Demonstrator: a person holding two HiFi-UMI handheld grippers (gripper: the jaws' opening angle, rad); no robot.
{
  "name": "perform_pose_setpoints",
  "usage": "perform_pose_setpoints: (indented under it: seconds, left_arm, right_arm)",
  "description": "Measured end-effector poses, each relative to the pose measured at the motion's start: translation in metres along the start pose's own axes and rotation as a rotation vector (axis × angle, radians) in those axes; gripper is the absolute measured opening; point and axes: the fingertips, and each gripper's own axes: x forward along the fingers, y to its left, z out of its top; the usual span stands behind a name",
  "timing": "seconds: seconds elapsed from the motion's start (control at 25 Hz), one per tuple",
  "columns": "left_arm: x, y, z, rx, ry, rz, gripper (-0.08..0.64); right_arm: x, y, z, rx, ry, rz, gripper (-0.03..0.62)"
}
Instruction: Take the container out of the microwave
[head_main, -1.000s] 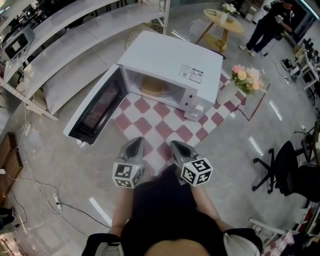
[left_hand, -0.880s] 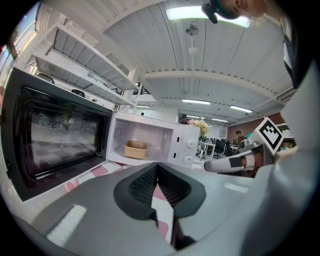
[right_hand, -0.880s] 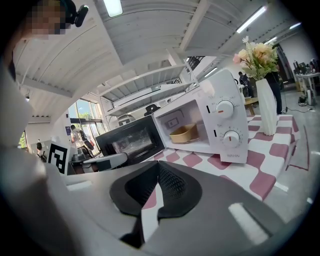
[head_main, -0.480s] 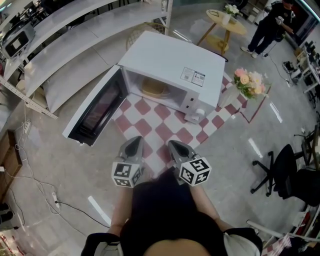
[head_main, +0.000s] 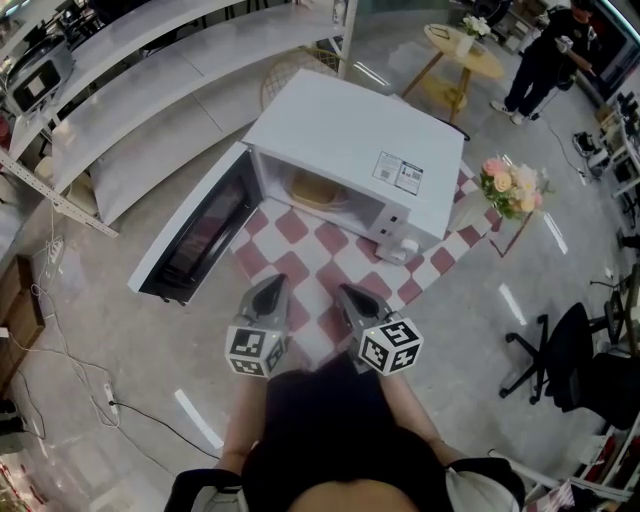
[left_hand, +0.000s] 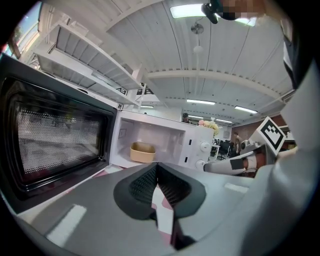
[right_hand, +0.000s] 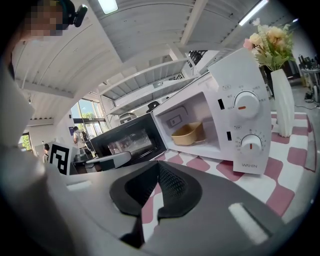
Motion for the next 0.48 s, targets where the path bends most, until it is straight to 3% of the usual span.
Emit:
perform_pose_setpoints:
  seconds: [0.48]
  left_arm:
    - [0.03,0.02,0.007,-0.007,0.011,0.027,0.008]
  right_arm:
    - [0.021,-0.018,0.014,0.03,0.023,-0.016,0.0]
